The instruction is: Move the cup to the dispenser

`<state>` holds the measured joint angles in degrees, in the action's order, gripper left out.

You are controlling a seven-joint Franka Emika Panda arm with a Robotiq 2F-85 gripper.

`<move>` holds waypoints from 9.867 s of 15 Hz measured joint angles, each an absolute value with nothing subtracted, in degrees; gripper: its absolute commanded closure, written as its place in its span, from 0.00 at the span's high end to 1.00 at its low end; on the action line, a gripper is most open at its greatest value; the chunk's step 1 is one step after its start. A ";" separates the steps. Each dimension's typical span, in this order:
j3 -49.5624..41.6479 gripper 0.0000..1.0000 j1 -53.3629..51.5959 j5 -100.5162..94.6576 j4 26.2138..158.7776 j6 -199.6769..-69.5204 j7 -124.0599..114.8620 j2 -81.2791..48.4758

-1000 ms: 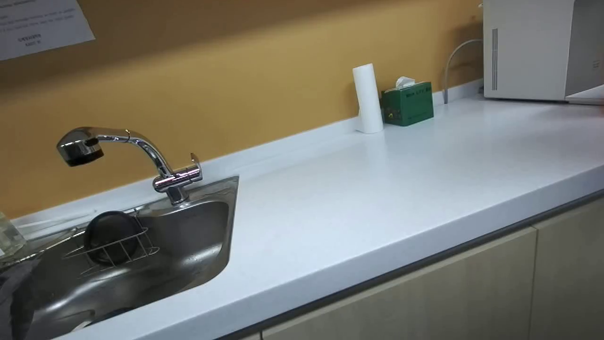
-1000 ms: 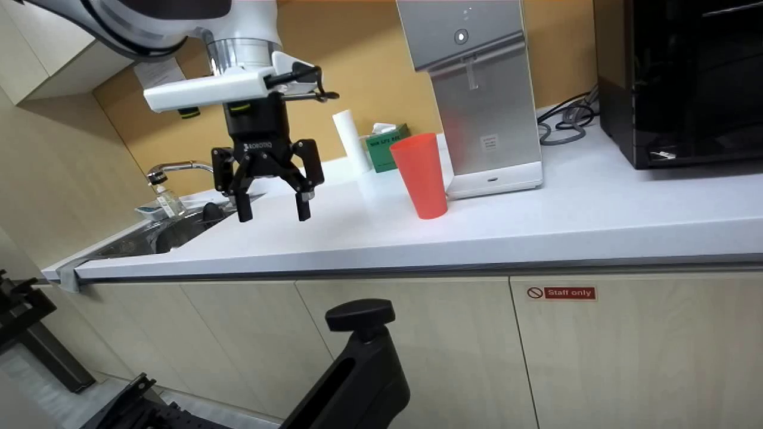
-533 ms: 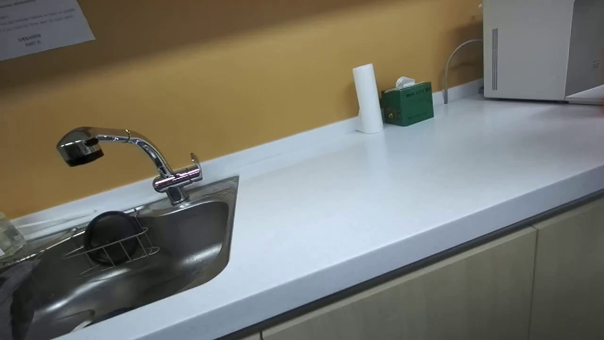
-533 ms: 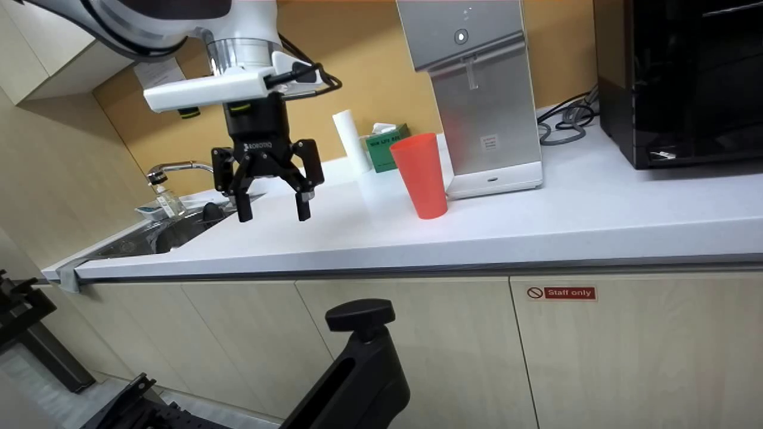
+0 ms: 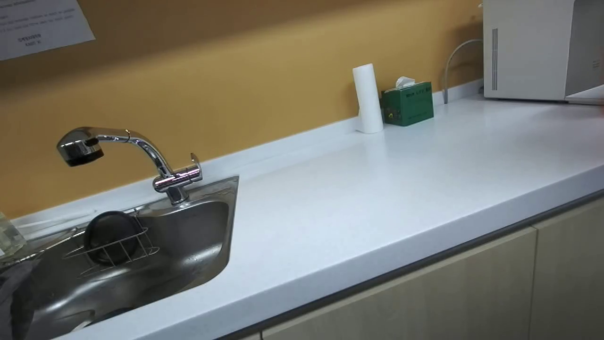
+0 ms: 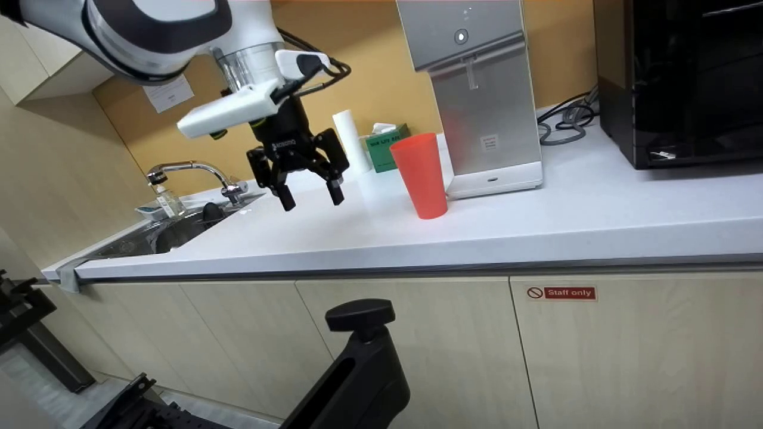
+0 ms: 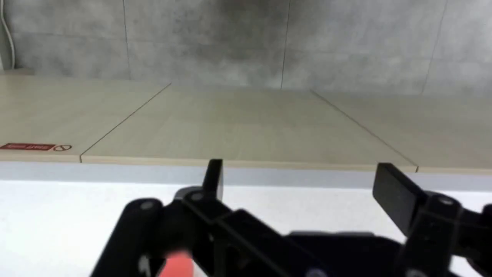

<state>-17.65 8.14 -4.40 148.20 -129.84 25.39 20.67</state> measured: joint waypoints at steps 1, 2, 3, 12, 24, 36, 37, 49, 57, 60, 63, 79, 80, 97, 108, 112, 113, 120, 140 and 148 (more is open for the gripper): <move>-17.47 1.00 8.29 -4.27 149.07 -134.26 24.05 20.19; -17.21 1.00 8.48 -4.25 149.88 -138.55 22.70 19.60; -16.82 1.00 8.81 -4.37 150.70 -143.23 21.36 18.90; -13.99 1.00 11.74 -6.60 152.80 -154.81 14.66 16.16; -4.18 1.00 30.68 -12.61 151.03 -185.52 -3.42 5.00; -4.33 1.00 23.43 -5.42 150.87 -188.39 -2.89 0.05; -4.49 1.00 23.45 -5.42 150.87 -188.39 -2.88 0.05; -9.21 1.00 16.83 -4.60 150.88 -196.84 5.88 -3.63; -9.36 1.00 16.82 -4.55 146.99 -198.34 6.35 -4.38; -9.35 1.00 16.85 -4.54 145.94 -198.30 6.28 -4.38; -9.29 1.00 16.94 -4.59 145.67 -198.23 5.97 -4.45; 1.80 1.00 28.84 -16.03 139.24 -198.19 -7.35 -10.66; 3.15 0.75 30.49 -16.71 138.40 -198.19 -7.98 -11.53; 12.22 0.48 40.45 -15.14 140.95 -198.27 -6.30 -9.24; -2.23 0.48 26.95 -7.62 146.63 -197.96 2.03 1.90; -5.17 0.48 24.06 -7.48 146.44 -197.96 2.54 1.76; -5.22 0.48 24.14 -7.81 146.13 -197.96 2.46 1.75; -6.44 0.48 24.43 -8.16 141.77 -197.96 2.24 -0.11; 1.11 0.48 35.53 -14.61 134.07 -197.96 -4.85 -10.13; 13.81 0.48 49.02 -21.54 130.72 -197.96 -8.84 -14.34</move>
<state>13.81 49.02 -21.54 130.72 -197.96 -8.84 -14.34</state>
